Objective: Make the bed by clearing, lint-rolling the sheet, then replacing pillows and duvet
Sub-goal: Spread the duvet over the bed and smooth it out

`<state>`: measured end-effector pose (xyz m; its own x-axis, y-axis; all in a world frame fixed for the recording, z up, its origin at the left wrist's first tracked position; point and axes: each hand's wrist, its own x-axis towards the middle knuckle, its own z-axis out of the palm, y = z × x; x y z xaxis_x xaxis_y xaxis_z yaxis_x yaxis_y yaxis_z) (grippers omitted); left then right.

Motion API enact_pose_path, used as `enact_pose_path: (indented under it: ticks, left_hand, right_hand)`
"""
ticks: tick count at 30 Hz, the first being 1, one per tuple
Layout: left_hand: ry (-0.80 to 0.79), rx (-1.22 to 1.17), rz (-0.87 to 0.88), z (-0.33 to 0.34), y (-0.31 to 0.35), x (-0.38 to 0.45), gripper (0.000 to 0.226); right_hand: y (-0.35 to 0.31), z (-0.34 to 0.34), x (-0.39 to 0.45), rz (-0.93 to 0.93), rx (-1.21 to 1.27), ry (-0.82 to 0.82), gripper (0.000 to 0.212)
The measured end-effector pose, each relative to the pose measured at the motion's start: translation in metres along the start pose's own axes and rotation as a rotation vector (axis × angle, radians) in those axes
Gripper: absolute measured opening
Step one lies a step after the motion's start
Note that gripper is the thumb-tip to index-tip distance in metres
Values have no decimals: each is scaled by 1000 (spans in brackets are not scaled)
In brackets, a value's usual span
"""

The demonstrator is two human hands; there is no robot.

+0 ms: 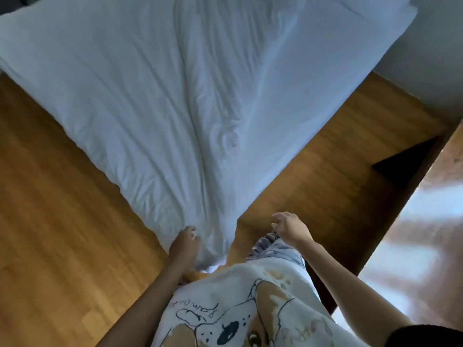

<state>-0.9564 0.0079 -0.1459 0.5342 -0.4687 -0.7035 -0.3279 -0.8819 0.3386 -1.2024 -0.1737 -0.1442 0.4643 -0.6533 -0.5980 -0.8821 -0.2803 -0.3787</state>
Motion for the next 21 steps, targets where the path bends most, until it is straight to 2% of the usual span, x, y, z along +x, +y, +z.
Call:
enact_pose_path:
  ticks: [7, 11, 15, 21]
  left_hand:
    - [51, -79, 3, 50, 181, 19, 35]
    - [57, -53, 23, 58, 246, 36, 33]
    - [57, 6, -7, 44, 279, 80, 37]
    - [207, -3, -43, 27, 324, 159, 34]
  right_hand:
    - [124, -153, 54, -15, -41, 38, 36]
    - [172, -218, 89, 52, -27, 63, 37]
    - [184, -257, 139, 6, -72, -15, 37]
    - [151, -334, 249, -125, -172, -89, 41]
